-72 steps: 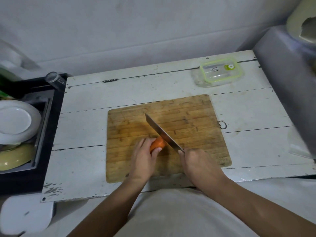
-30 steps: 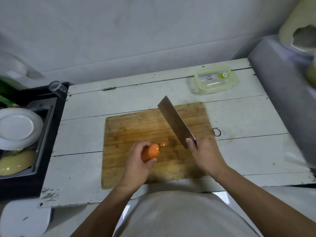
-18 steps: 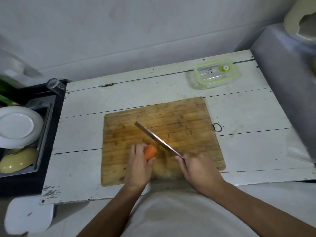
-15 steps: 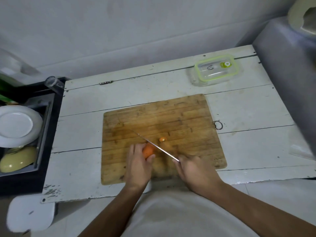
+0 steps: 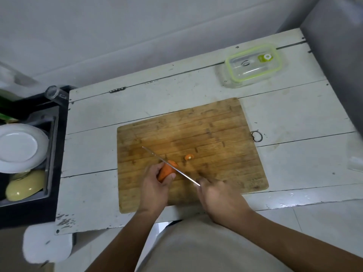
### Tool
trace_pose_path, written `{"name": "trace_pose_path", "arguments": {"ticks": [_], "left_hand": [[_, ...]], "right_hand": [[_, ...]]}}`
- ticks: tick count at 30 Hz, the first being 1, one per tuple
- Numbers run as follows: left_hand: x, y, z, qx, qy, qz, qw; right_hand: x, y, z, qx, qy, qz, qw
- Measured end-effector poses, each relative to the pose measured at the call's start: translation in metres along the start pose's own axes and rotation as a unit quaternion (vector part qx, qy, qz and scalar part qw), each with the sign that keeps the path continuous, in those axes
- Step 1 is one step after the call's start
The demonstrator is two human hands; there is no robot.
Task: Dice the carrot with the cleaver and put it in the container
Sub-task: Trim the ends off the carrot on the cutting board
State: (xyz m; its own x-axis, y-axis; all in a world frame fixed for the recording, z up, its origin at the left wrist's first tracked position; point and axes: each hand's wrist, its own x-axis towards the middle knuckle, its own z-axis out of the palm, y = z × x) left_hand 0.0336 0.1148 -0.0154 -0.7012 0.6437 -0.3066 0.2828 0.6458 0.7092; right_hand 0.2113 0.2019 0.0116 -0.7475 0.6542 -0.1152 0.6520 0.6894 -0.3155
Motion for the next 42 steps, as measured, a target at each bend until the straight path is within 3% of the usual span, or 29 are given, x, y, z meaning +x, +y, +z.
{"name": "trace_pose_path", "arguments": {"ticks": [3, 9, 11, 13, 19, 22, 29, 42], "left_hand": [[-0.001, 0.001, -0.001, 0.017, 0.0, 0.013, 1.0], [-0.001, 0.003, -0.005, 0.025, -0.003, 0.017, 1.0], [0.0, 0.003, -0.004, 0.031, -0.003, 0.014, 0.999], [0.0, 0.003, -0.003, 0.031, -0.001, 0.013, 0.999], [0.0, 0.004, -0.003, 0.042, -0.001, 0.017, 0.999], [0.0, 0.005, -0.003, 0.041, -0.001, 0.023, 0.999], [0.004, 0.001, -0.005, 0.03, -0.013, 0.024, 0.999], [0.003, 0.007, -0.006, 0.02, -0.018, 0.011, 1.0]], "right_hand": [[0.002, -0.002, -0.003, -0.021, 0.001, 0.011, 1.0], [0.014, -0.009, -0.019, 0.051, -0.021, 0.015, 0.998], [0.014, -0.01, -0.022, 0.047, -0.059, 0.008, 0.997], [0.016, -0.009, -0.027, 0.043, -0.038, 0.007, 0.998], [0.018, -0.007, -0.024, 0.084, -0.118, -0.002, 0.989], [0.017, -0.006, -0.025, 0.045, -0.092, -0.009, 0.995], [0.028, -0.006, -0.022, 0.112, -0.138, 0.014, 0.984], [0.058, -0.025, -0.024, 0.098, -0.169, 0.037, 0.98]]}}
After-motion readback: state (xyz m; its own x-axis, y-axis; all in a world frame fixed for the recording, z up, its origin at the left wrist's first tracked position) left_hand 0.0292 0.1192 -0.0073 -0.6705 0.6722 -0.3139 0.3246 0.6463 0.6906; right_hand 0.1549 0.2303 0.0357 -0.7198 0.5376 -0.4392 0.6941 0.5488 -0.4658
